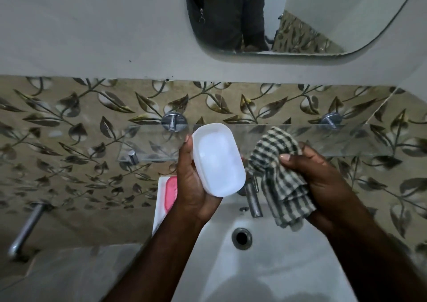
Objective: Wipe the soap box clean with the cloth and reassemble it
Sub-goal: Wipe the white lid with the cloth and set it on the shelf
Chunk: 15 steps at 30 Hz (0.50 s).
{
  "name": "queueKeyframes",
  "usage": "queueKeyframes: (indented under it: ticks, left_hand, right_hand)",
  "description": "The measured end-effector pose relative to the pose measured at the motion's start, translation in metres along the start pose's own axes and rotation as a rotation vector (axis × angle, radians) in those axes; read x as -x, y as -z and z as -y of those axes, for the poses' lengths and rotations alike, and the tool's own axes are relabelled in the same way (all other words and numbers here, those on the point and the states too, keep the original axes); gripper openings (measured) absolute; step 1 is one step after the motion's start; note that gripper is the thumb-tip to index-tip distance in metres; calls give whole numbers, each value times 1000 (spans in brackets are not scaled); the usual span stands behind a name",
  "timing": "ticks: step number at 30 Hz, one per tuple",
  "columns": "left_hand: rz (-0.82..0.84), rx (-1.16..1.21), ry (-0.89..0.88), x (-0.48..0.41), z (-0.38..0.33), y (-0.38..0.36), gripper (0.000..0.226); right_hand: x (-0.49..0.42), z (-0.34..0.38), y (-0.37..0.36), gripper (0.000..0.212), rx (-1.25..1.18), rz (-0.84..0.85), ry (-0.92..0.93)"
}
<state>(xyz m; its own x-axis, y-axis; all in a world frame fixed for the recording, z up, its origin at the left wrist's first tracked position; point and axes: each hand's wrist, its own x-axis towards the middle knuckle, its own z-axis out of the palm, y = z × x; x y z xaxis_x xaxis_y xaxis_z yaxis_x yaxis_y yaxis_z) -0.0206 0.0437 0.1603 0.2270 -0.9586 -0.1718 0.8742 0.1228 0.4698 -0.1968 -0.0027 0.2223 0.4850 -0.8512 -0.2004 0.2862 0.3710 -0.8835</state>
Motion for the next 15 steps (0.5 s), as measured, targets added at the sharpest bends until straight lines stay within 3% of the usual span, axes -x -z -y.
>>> queueKeyframes:
  ticks: [3,7,9,11,13,15]
  left_hand:
    - [45,53,19,2,1,0,61]
    - [36,36,38,4,1,-2,68]
    - [8,8,26,4,1,0,70]
    - [-13,-54,18,5,2,-1,72]
    - [-5,-134,-16,8,3,-3,68]
    - [5,-230,-26,14,7,-10,60]
  right_hand:
    - [6,-1,5,24,-140,-15,-65]
    - [15,-14,3,36,-98,26,-75]
    - [18,-16,3,46,52,-35,44]
    - [20,-7,-3,38,313,-92,226]
    - [21,5,-13,38,622,-65,373]
    - [18,9,-24,32,856,29,375]
